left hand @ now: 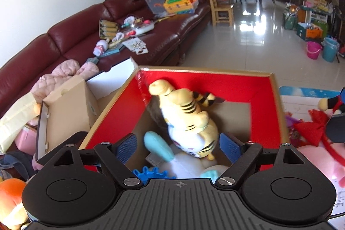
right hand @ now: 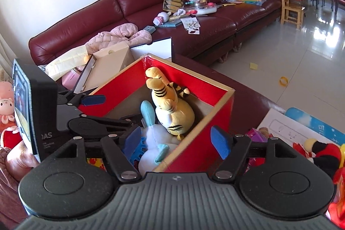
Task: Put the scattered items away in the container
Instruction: 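Open both tools to drop the tiger plush into the red box, then move both tools back from the box to the toy pile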
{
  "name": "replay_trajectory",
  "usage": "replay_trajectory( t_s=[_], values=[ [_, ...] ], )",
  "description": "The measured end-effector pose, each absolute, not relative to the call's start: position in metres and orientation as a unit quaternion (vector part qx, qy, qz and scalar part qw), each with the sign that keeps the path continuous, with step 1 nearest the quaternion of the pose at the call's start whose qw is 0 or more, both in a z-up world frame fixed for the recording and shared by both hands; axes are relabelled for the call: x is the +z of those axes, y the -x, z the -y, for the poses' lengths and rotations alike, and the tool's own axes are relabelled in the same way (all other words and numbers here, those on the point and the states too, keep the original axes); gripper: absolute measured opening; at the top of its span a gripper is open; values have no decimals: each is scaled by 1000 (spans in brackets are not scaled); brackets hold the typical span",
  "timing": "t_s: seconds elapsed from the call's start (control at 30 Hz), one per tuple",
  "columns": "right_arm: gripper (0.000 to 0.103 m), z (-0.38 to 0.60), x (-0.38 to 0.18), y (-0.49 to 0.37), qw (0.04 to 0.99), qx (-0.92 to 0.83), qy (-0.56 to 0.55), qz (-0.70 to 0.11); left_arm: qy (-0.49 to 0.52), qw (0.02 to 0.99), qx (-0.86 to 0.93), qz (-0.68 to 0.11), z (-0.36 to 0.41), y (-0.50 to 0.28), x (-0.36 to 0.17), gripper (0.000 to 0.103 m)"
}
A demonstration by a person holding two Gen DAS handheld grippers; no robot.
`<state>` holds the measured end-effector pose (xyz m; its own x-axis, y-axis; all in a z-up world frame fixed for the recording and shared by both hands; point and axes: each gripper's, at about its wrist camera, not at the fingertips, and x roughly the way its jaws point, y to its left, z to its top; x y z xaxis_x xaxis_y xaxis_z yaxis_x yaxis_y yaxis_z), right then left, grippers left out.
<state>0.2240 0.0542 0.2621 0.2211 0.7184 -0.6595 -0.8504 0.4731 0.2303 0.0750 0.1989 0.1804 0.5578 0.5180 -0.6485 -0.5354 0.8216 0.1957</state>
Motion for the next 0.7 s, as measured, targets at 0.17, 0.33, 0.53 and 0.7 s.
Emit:
replay_trajectory(
  t_s=[0.17, 0.33, 0.53, 0.7],
  values=[
    [78, -18, 267, -230, 785, 493, 84, -366, -8, 897, 268, -350, -157, -80, 194, 92],
    [78, 32, 270, -240, 801, 469, 77, -363, -34, 909, 231, -344, -109, -90, 203, 94],
    [79, 97, 268, -256, 823, 428, 54, -370, -57, 919, 186, -342, -52, -105, 201, 95],
    [79, 145, 260, -265, 835, 399, 43, -377, -61, 919, 151, -358, -12, -121, 185, 95]
  ],
)
